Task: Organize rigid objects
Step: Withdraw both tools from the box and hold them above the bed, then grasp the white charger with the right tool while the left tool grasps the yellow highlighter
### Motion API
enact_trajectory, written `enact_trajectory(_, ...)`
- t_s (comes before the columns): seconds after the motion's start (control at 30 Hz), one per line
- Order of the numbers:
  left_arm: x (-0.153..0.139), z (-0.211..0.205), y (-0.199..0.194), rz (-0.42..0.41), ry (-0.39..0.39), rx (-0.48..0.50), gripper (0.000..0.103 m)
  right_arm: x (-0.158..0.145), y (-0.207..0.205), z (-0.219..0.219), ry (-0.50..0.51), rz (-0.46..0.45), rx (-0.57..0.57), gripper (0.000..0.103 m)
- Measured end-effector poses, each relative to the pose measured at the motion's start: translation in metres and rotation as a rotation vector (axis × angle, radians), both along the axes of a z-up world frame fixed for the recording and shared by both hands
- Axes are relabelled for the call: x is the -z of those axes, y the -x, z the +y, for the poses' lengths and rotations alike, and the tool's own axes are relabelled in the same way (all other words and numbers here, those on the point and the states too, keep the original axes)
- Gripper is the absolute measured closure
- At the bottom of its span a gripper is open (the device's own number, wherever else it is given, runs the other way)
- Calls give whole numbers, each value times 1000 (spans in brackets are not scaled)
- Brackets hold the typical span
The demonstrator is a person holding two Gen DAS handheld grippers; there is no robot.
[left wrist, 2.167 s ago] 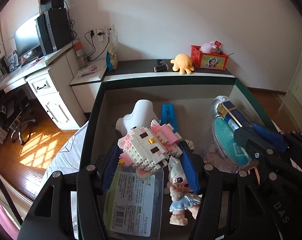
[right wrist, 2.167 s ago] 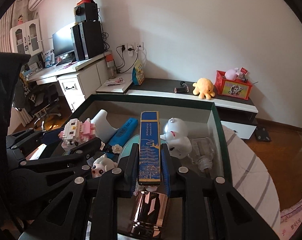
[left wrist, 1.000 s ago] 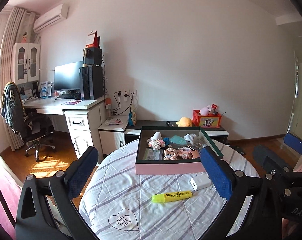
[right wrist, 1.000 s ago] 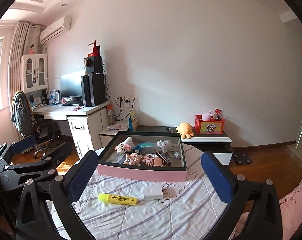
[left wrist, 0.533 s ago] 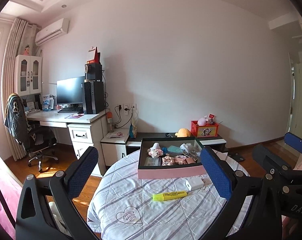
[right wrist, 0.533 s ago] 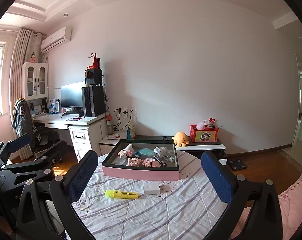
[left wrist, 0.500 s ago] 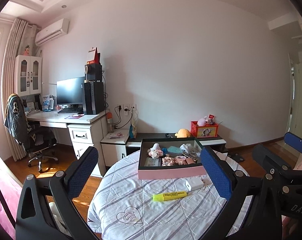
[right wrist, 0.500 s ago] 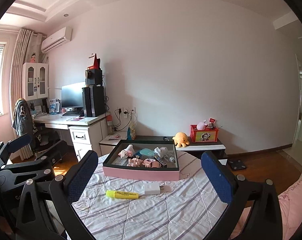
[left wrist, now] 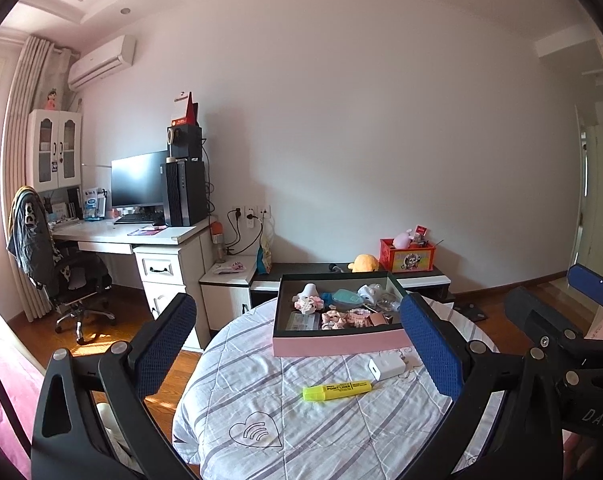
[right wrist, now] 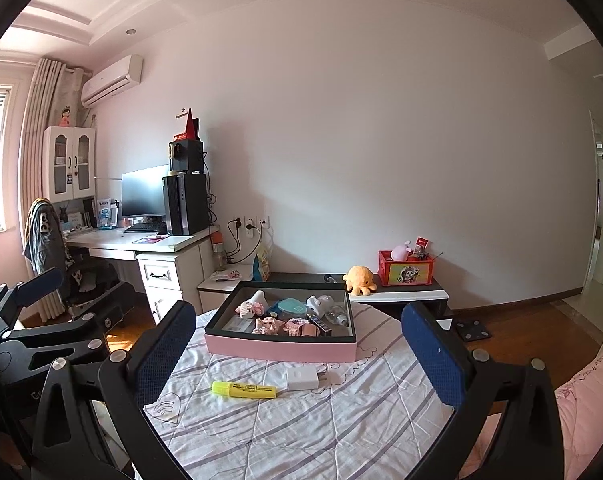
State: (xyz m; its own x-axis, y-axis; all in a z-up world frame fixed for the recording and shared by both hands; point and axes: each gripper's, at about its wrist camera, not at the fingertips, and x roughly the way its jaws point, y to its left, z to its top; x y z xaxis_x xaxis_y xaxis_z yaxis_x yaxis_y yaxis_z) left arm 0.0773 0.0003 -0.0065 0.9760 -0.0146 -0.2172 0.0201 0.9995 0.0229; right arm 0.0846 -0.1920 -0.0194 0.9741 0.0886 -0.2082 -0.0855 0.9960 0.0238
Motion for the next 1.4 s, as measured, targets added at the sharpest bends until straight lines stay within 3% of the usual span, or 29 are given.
enact_trajectory(0.4, 11, -5, -23, 31, -10, 7, 0, 7, -15, -3, -6, 31, 11, 0)
enact_trajectory(0.57, 28, -9, -44, 80, -27, 17, 0, 17, -29, -6, -9, 63, 14, 0)
enact_trajectory(0.7, 57, -13, -74, 180, -67, 43, 0, 35, -50, -8, -5, 131, 14, 0)
enact_trajectory(1.03, 151, -22, -150, 466, -119, 136, 0, 119, -126, -17, -8, 393, 11, 0)
enact_trajectory(1.3, 192, -41, -188, 584, -225, 195, 0, 160, -165, -19, 1, 518, 18, 0)
enact_trajectory(1.4, 202, -50, -201, 661, -238, 260, 0, 167, -174, -20, -3, 544, 12, 0)
